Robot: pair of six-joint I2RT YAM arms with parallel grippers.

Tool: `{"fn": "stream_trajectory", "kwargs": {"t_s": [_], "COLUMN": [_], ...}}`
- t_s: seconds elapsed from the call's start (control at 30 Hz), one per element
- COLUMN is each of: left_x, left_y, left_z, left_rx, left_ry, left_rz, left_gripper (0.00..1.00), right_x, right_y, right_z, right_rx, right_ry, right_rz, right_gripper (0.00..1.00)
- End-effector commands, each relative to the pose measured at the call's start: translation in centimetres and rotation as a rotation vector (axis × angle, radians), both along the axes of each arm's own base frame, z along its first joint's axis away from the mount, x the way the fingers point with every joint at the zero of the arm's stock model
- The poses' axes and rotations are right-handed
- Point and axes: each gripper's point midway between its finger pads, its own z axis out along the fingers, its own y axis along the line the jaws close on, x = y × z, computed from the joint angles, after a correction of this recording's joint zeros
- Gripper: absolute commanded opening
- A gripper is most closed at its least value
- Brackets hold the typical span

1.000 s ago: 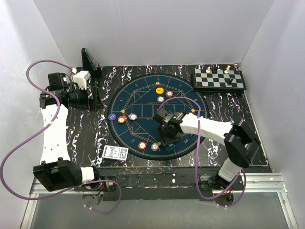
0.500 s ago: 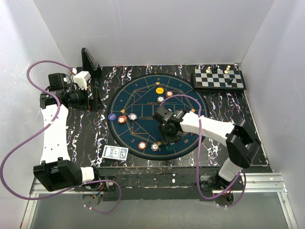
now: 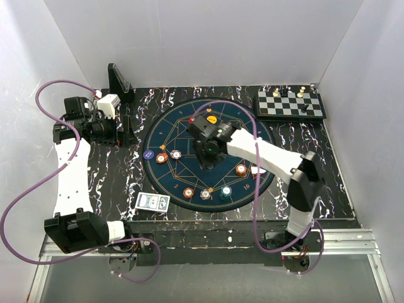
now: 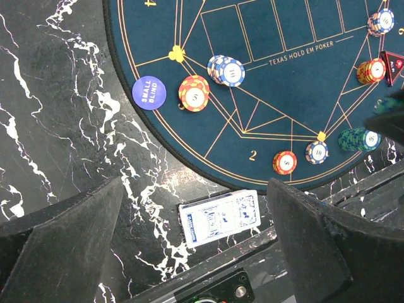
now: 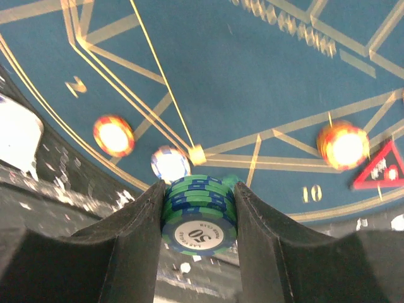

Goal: Distribute texas hold em gaming equipment

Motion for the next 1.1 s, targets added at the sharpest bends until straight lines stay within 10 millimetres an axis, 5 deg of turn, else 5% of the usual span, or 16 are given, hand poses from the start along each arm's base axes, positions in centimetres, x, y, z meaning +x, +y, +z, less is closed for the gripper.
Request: {"fn": "stream_trajectory", "kwargs": {"t_s": [0.0, 0.17, 0.3, 0.7, 1.07], "left_x": [0.2, 0.3, 0.4, 1.0, 1.1], "left_y": [0.1, 0.3, 0.4, 0.5, 0.2], "left_z": [0.6, 0.4, 0.5, -0.2, 0.3], "left_rx": [0.0, 0.013, 0.019, 0.017, 0.005], "left_ry": [-0.033, -0.027, -0.032, -0.022, -0.03], "left_rz": [0.006, 0.005, 0.002, -0.006, -0.01], "left_gripper": [1.0, 1.0, 1.0, 1.0, 1.0], "right_x": [3.3, 6.9, 8.5, 6.3, 6.5], "right_y": [4.7, 9.5, 11.5, 15.5, 17.1], "right_z": [0.8, -0.3, -2.1, -6.2, -9.2], "right_rx": [0.015, 0.049, 0.07, 0.127, 0.111], "right_ry": [-0.036, -0.055, -0.025, 0.07, 0.056], "right_rz": [0.072, 0.1, 0.097, 0.184, 0.188], "right_gripper": [0.33, 0.31, 0.29, 0.29, 0.35]}}
